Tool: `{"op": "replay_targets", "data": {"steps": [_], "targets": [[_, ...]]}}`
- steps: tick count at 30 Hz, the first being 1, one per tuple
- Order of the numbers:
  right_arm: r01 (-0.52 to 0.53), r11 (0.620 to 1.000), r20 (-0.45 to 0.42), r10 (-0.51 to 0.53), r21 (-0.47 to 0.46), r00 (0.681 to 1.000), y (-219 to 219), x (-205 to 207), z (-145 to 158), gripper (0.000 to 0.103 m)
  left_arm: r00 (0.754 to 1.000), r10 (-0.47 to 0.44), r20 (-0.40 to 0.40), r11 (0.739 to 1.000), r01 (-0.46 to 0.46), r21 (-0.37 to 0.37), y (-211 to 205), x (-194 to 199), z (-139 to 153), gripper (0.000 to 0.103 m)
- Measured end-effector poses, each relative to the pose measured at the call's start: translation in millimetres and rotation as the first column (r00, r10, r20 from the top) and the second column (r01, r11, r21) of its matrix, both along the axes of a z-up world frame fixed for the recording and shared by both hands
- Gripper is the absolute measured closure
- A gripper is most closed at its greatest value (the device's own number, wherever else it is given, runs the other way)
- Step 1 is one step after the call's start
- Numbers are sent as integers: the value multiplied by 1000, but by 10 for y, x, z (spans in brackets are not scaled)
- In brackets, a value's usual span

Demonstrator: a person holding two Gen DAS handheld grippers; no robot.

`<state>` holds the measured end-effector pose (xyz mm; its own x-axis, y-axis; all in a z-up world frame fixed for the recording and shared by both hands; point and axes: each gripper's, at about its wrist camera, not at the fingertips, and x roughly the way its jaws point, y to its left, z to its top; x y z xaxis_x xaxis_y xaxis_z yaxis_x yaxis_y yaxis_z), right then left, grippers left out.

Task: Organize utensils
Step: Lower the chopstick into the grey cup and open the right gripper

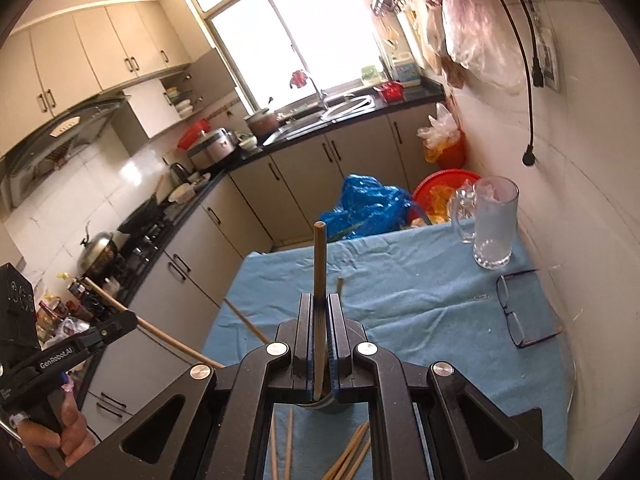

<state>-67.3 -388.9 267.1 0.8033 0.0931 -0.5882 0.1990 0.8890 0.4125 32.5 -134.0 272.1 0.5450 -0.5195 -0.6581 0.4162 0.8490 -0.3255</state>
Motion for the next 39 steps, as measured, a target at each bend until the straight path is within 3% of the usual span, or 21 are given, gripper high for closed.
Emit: {"op": "replay_targets", "data": {"steps": [11, 25, 31, 34, 39], "targets": [[17, 1000, -86, -16, 16, 996, -36, 231, -320, 97, 998, -37, -52, 998, 40, 58, -296, 224, -349, 97], [-9, 1000, -204, 12, 16, 979, 101, 553, -731, 96, 995, -34, -96, 994, 44, 97, -355, 399, -680, 97], [-17, 1000, -189, 18, 9, 982, 70, 577, -624, 94, 997, -38, -74, 996, 43, 72, -320, 429, -549, 91], [-3, 1000, -155, 3, 5, 988, 24, 517, -468, 89, 999, -29, -34, 998, 31, 57, -262, 402, -378, 80], [41, 999, -101, -41, -3, 994, -90, 330, -181, 75, 999, 5, 34, 1000, -5, 5, -37, 341, -40, 71]]}}
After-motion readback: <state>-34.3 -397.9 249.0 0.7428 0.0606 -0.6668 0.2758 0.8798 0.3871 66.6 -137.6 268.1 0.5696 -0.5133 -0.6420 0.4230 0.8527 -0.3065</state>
